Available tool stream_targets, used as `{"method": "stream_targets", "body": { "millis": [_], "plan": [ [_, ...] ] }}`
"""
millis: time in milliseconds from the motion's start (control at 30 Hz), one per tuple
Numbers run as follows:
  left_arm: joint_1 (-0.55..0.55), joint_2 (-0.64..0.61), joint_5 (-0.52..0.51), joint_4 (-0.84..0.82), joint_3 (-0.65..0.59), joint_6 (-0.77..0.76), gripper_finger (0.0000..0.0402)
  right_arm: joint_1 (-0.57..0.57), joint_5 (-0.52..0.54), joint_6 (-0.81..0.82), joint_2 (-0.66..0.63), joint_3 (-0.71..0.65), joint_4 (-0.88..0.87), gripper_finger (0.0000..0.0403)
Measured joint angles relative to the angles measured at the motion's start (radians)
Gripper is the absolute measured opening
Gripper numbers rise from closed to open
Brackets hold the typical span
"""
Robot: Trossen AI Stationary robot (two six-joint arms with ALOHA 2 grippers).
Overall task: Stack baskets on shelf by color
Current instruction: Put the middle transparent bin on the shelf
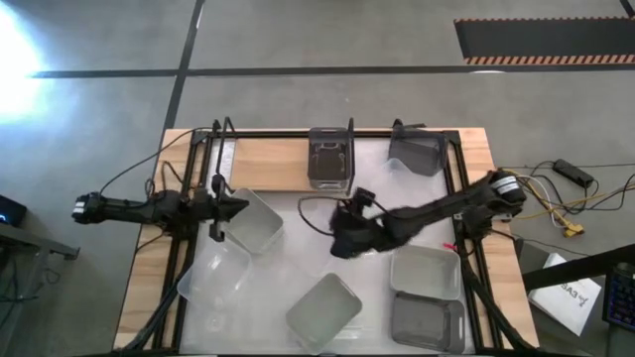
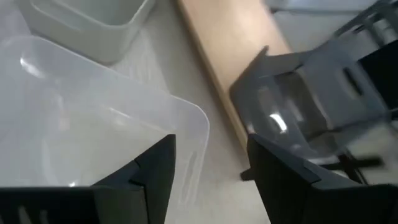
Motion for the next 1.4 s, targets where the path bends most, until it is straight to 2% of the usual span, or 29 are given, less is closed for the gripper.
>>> {"method": "stream_targets", "body": {
  "millis": [100, 200, 333, 433, 667, 833, 1000, 1167, 1267, 1400],
  "plan": [
    [0.000, 0.043, 0.056, 0.133, 0.011, 0.027, 0.0000, 0.078, 0.070, 0.084, -0.050, -0.089, 0.035, 0.0192],
    [-0.001, 0.134, 0.081, 0.097, 0.070, 0.070, 0.0000, 0.144, 0.141, 0.167, -0.081, -0.172, 0.060, 0.0191],
    [-0.002, 0.376, 0.080, 0.079, 0.182, 0.105, 0.0000, 0.204, 0.230, 0.282, -0.111, -0.253, 0.067, 0.0186],
    [-0.003, 0.589, 0.080, 0.014, 0.306, 0.105, 0.0000, 0.222, 0.242, 0.352, -0.125, -0.297, 0.071, 0.0179],
    [-0.032, 1.049, 0.073, -0.413, 0.692, 0.099, 0.0006, 0.227, 0.177, 0.441, -0.129, -0.371, 0.065, 0.0164],
    [-0.089, 1.286, 0.080, -0.752, 0.948, 0.167, 0.0061, 0.250, 0.157, 0.441, -0.129, -0.385, 0.065, 0.0152],
    [-0.139, 1.411, 0.085, -0.882, 1.117, 0.237, 0.0146, 0.290, 0.170, 0.438, -0.130, -0.370, 0.066, 0.0138],
    [-0.165, 1.447, 0.207, -0.885, 1.180, 0.260, 0.0220, 0.330, 0.206, 0.448, -0.130, -0.366, 0.101, 0.0127],
    [-0.179, 1.460, 0.218, -0.866, 1.175, 0.259, 0.0237, 0.352, 0.220, 0.487, -0.130, -0.368, 0.115, 0.0121],
    [-0.194, 1.492, 0.200, -0.857, 1.146, 0.257, 0.0234, 0.373, 0.231, 0.510, -0.130, -0.379, 0.150, 0.0113]
  ]
}}
